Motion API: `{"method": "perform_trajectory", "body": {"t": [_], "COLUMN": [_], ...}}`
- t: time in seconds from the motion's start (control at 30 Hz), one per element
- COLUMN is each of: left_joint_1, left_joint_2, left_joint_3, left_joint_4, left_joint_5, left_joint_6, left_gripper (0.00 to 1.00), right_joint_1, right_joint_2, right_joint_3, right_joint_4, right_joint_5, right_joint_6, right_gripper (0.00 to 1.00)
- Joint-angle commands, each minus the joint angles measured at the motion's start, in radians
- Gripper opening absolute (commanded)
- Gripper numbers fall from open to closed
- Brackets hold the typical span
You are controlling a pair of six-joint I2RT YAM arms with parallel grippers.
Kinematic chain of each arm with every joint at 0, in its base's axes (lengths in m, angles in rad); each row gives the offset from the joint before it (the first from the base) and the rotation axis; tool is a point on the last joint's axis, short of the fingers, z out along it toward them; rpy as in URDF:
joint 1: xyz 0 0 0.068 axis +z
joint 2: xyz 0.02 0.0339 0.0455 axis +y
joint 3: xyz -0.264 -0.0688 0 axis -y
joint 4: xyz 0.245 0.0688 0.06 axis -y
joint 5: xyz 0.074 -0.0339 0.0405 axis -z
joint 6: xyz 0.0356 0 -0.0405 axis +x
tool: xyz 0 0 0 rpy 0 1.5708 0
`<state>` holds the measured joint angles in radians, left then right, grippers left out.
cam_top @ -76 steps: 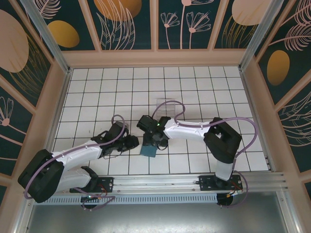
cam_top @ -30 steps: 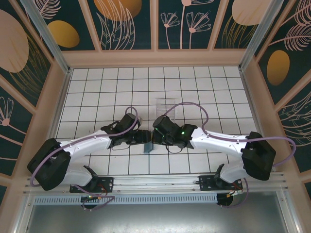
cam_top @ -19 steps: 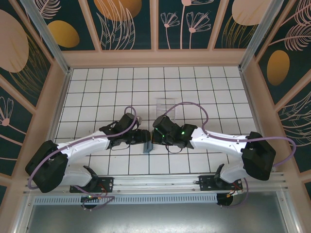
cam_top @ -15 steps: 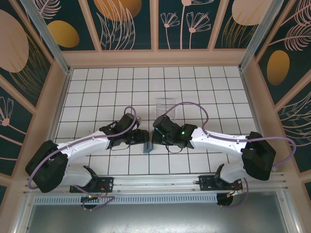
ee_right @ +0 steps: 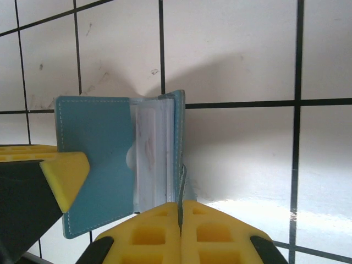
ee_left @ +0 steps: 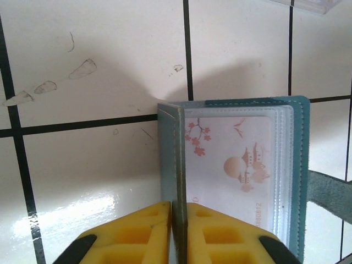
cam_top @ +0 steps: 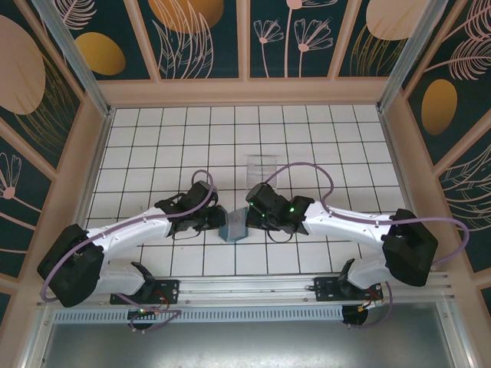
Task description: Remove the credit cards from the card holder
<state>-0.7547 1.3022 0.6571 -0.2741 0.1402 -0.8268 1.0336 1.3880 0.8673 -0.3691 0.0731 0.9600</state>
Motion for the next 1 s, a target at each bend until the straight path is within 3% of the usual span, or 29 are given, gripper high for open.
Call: {"method": "perform_trajectory", "body": {"t": [0.0,0.5,0.8,0.97], "left_joint_1": [-0.003,-0.003,-0.003,-0.002], "left_joint_2": [0.002,0.033,0.055,0.053], "left_joint_3": [-0.018,-0.096,-0.131,-0.136], "left_joint_4": [-0.003,0.152,0.268,0.274], "left_joint_5": [-0.008,0.107,0.227,0.240], "left_joint_6": [0.003,-0.009,0.017,0.018], "left_gripper": [0.12,0.07,0.05,0.05], "right_joint_1": [-0.012,-0.068,-0.069,-0.068], "right_joint_2": [-0.057,0.025,0.033,0.025], "right_joint_3": [-0.010,-0.089,0.023,0.092], "right_joint_4": [-0.034,-0.123,-0.296,-0.334], "right_joint_5": [0.059,0.088,0.219,0.214], "right_joint_6": [0.025,0.022,0.017,-0.010], "right_gripper": [0.01,0.06,0.27,0.40]}}
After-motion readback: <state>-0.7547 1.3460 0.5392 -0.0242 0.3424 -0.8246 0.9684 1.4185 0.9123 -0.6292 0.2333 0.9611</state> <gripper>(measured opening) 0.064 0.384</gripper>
